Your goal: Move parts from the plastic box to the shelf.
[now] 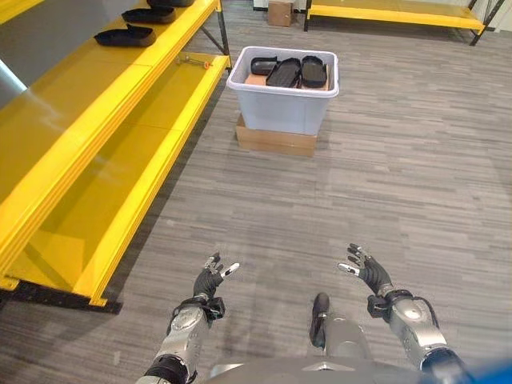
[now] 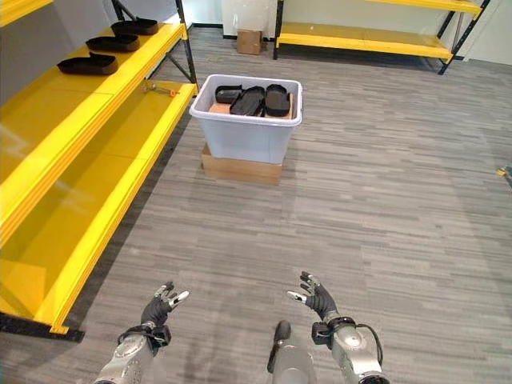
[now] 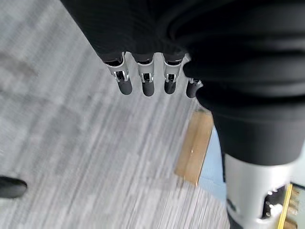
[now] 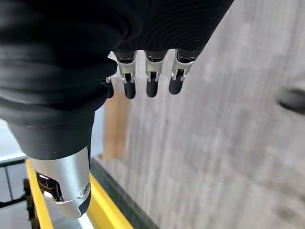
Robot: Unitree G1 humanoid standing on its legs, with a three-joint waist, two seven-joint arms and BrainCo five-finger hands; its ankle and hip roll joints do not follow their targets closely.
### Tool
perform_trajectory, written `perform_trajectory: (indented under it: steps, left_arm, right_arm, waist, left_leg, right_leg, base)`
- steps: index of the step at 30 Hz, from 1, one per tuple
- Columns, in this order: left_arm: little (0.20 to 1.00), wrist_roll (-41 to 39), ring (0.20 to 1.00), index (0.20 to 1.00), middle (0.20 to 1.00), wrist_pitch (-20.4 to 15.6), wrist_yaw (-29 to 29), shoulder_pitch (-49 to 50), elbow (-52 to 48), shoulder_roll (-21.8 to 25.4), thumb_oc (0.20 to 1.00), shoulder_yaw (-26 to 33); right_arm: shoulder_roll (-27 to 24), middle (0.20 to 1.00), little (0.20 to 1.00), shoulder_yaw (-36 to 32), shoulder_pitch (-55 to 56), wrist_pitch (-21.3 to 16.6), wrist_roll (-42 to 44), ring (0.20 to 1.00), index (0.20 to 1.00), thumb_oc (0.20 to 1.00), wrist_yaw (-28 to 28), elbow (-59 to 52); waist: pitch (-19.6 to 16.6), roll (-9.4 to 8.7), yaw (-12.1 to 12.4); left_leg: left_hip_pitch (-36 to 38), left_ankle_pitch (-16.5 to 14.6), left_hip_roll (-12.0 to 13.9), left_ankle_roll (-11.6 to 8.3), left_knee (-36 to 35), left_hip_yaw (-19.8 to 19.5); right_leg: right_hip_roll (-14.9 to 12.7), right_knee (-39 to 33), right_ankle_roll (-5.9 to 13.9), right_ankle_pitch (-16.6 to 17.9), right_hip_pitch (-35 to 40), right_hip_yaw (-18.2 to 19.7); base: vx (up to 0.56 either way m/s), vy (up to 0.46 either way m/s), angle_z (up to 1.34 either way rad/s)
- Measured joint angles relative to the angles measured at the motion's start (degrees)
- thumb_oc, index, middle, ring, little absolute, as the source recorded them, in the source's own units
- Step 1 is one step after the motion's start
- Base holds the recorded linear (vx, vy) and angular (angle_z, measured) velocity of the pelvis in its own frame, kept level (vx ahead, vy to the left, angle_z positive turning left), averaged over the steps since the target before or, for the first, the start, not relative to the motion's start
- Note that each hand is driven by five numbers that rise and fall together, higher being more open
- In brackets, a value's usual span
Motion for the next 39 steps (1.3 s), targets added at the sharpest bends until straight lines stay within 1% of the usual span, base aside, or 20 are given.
perform_trajectory:
  steps: [3,5,7,8,10,13,18,19,20,21,24,28,31,32,34,35,36,37,38,39]
  left_arm:
    - [1.0,-1.08,1.0,1.0,1.0,-0.07,-0.1,-1.82,-0.01,-0.03,1.0,0.29]
    - [1.0,-2.87,1.0,1.0,1.0,-0.09,0.05,-3.23,-0.01,-0.25,1.0,0.36]
    - [1.0,-2.98,1.0,1.0,1.0,-0.12,0.36,-3.65,-0.17,-0.95,1.0,2.49]
    - [1.0,-2.9,1.0,1.0,1.0,-0.2,0.82,-4.9,-0.45,-1.63,1.0,2.34]
    - [1.0,-2.89,1.0,1.0,1.0,-0.23,1.81,-5.11,-1.3,-1.54,1.0,2.33]
    - [1.0,-2.72,1.0,1.0,1.0,-0.64,4.23,-3.28,-1.39,-1.7,1.0,2.04]
    - [1.0,-2.35,1.0,1.0,1.0,-2.4,6.46,-3.09,-1.07,-1.58,1.0,1.8]
    - [1.0,-2.27,1.0,1.0,1.0,-2.78,6.51,-2.82,-1.08,-1.66,1.0,1.98]
    - [1.0,-2.28,1.0,1.0,1.0,-3.09,6.67,-2.3,-1.0,-2.27,1.0,1.91]
    - [1.0,-2.29,1.0,1.0,1.0,-3.37,6.7,-1.56,-0.8,-2.88,1.0,2.01]
    - [1.0,-2.26,1.0,1.0,1.0,-4.28,7.2,-1.57,-0.32,-2.44,1.0,2.57]
    - [1.0,-1.02,1.0,1.0,1.0,-5.29,8.97,-3.18,2.21,0.24,1.0,2.88]
    - [1.0,0.85,1.0,1.0,1.0,-5.33,9.7,-5.69,2.41,2.15,1.0,2.71]
    - [1.0,2.46,1.0,1.0,1.0,-5.44,10.54,-5.5,2.96,1.06,1.0,2.4]
    - [1.0,3.54,1.0,1.0,1.0,-5.3,10.43,-5.68,2.32,2.0,1.0,2.21]
    - [1.0,4.76,1.0,1.0,1.0,-4.7,10.09,-5.74,2.21,3.5,1.0,2.01]
    - [1.0,5.02,1.0,1.0,1.0,-4.62,9.94,-6.1,0.72,5.84,1.0,2.5]
    - [1.0,5.01,1.0,1.0,1.0,-4.77,9.19,-5.3,0.22,6.62,1.0,1.86]
    - [1.0,4.9,1.0,1.0,1.0,-4.72,8.84,-4.09,-0.93,6.4,1.0,1.55]
    - [1.0,4.76,1.0,1.0,1.0,-4.72,8.52,-3.41,-2.21,5.5,1.0,1.64]
  right_arm:
    - [-0.87,1.0,1.0,0.06,0.37,0.0,-1.41,1.0,1.0,1.0,0.36,0.16]
    - [-1.39,1.0,1.0,0.2,1.5,0.09,-1.49,1.0,1.0,1.0,0.65,0.31]
    - [-1.36,1.0,1.0,0.36,2.29,0.03,-1.5,1.0,1.0,1.0,0.81,0.24]
    - [-1.96,1.0,1.0,-0.18,1.79,-0.17,-1.5,1.0,1.0,1.0,0.78,0.86]
    - [-1.35,1.0,1.0,0.29,0.31,-0.07,-1.52,1.0,1.0,1.0,0.67,2.9]
    - [-1.14,1.0,1.0,3.04,0.0,-0.17,-3.38,1.0,1.0,1.0,0.6,2.55]
    - [-1.55,1.0,1.0,3.41,1.86,-0.08,-5.63,1.0,1.0,1.0,-0.34,2.38]
    - [-1.87,1.0,1.0,3.66,2.34,-0.07,-5.98,1.0,1.0,1.0,-0.26,2.16]
    - [-2.95,1.0,1.0,3.65,3.24,-0.09,-6.03,1.0,1.0,1.0,0.04,1.88]
    - [-3.55,1.0,1.0,3.65,3.98,-0.02,-6.05,1.0,1.0,1.0,0.14,2.48]
    - [-2.71,1.0,1.0,4.63,4.86,-0.1,-7.69,1.0,1.0,1.0,0.95,1.56]
    - [1.37,1.0,1.0,4.34,4.05,-0.17,-7.44,1.0,1.0,1.0,0.58,2.55]
    - [4.75,1.0,1.0,2.41,3.1,-0.83,-5.64,1.0,1.0,1.0,0.16,2.52]
    - [4.61,1.0,1.0,2.32,3.45,-0.79,-5.34,1.0,1.0,1.0,0.06,2.78]
    - [5.22,1.0,1.0,2.75,3.36,-0.55,-5.37,1.0,1.0,1.0,-0.5,1.6]
    - [4.02,1.0,1.0,3.33,1.89,-0.62,-5.38,1.0,1.0,1.0,-1.15,-0.5]
    - [5.51,1.0,1.0,3.6,2.09,-0.59,-5.28,1.0,1.0,1.0,-2.72,-1.82]
    - [5.57,1.0,1.0,4.56,1.26,-1.12,-5.31,1.0,1.0,1.0,-4.95,-1.86]
    - [5.44,1.0,1.0,4.96,1.12,-1.49,-5.32,1.0,1.0,1.0,-6.82,-1.41]
    - [5.58,1.0,1.0,4.43,0.65,-1.9,-5.13,1.0,1.0,1.0,-8.71,-1.51]
  waist:
    - [-1.32,0.3,-1.14]
    - [-1.97,-0.58,-1.91]
    - [-3.45,-3.25,-1.63]
    - [-2.7,-3.37,-0.16]
    - [-1.73,-3.13,0.93]
    - [-1.52,-4.09,1.03]
    - [-2.02,-3.23,-0.24]
    - [-2.09,-3.09,-0.15]
    - [-2.23,-2.29,-0.43]
    - [-2.46,-2.2,-0.62]
    - [-2.26,-2.81,-0.65]
    - [-2.46,-5.75,1.21]
    - [-1.12,-7.04,2.22]
    - [-0.45,-5.15,1.95]
    - [-0.08,-5.86,3.16]
    - [0.18,-4.46,3.58]
    - [-0.53,-5.99,3.76]
    - [-1.08,-5.7,4.91]
    - [-1.14,-3.42,4.69]
    - [-1.39,-2.11,4.14]
  left_leg:
    - [-2.65,6.02,3.07,-5.73,6.32,-1.88]
    - [-6.51,12.02,3.54,-5.68,13.4,-3.09]
    - [-15.37,28.89,3.38,-3.35,27.25,-3.42]
    - [-26.23,18.84,7.16,-4.28,43.37,-1.11]
    - [-29.39,12.64,11.56,-1.34,40.88,5.0]
    - [-30.18,13.1,11.3,2.18,21.99,12.91]
    - [-26.94,17.13,8.67,4.82,-3.64,6.52]
    - [-25.92,17.22,8.94,5.07,-5.2,5.93]
    - [-24.73,18.62,10.09,9.35,-5.32,6.1]
    - [-23.21,19.44,9.81,5.41,-5.11,6.72]
    - [-19.37,19.94,4.64,7.51,-11.76,8.27]
    - [-17.6,15.66,-0.85,7.15,-10.26,8.96]
    - [-24.29,7.15,-0.91,9.91,6.74,8.01]
    - [-24.81,2.42,-0.04,9.14,10.48,6.25]
    - [-22.39,2.59,-1.84,9.33,9.0,6.62]
    - [-20.44,-1.71,-3.0,14.05,8.96,8.99]
    - [-16.16,-0.12,-5.82,14.47,2.96,9.92]
    - [-11.95,0.53,-8.61,16.22,-1.46,11.04]
    - [-10.89,0.78,-8.85,16.67,-3.82,11.65]
    - [-10.56,2.06,-8.44,15.53,-6.21,12.31]
  right_leg:
    - [0.91,0.69,-2.34,-1.66,1.79,-2.51]
    - [0.19,1.01,-3.12,-1.51,3.05,-3.54]
    - [-0.38,-3.45,-5.17,-3.0,6.92,-2.9]
    - [0.96,-10.4,-3.74,-4.14,12.19,-1.37]
    - [2.71,-13.15,-3.84,-3.77,15.98,-1.02]
    - [2.5,-15.28,-2.81,-4.41,20.62,-1.03]
    - [1.1,-15.15,2.37,-6.8,24.7,3.74]
    - [0.2,-14.33,3.65,-7.61,25.22,4.22]
    - [-0.51,-11.88,5.55,-8.97,25.17,5.13]
    - [-2.24,-7.92,7.66,-11.07,24.8,5.77]
    - [-4.91,-4.76,7.33,-13.17,18.46,5.74]
    - [-9.1,-3.75,6.68,-8.24,18.65,4.08]
    - [-11.63,-3.81,7.1,-11.19,19.53,1.86]
    - [-11.89,0.91,7.04,-8.63,20.11,2.89]
    - [-13.07,7.91,7.53,-2.12,15.22,3.9]
    - [-14.11,16.24,8.75,1.11,11.01,4.97]
    - [-16.08,28.28,10.64,2.24,4.42,6.18]
    - [-17.15,33.3,12.19,13.25,0.13,5.54]
    - [-17.66,37.72,13.96,15.52,-3.42,5.47]
    - [-14.77,37.39,13.12,9.67,-6.35,5.6]
  base:
    - [0.31,-0.187,0.08]
    - [0.17,-0.174,0.27]
    - [0.29,-0.166,-0.07]
    - [0.31,-0.041,-0.31]
    - [0.23,0.092,-0.4]
    - [0.23,0.197,-0.53]
    - [0.31,0.417,-0.53]
    - [0.24,0.382,-0.59]
    - [0.19,0.269,-0.21]
    - [0.19,0.265,-0.02]
    - [0.31,0.44,0.06]
    - [0.33,0.447,0.29]
    - [0.28,0.396,0.26]
    - [0.3,0.484,0.4]
    - [0.33,0.534,-0.09]
    - [0.23,0.41,-0.32]
    - [0.34,0.453,-0.38]
    - [0.25,0.312,-0.24]
    - [0.24,0.145,-0.48]
    - [0.24,-0.068,-0.07]
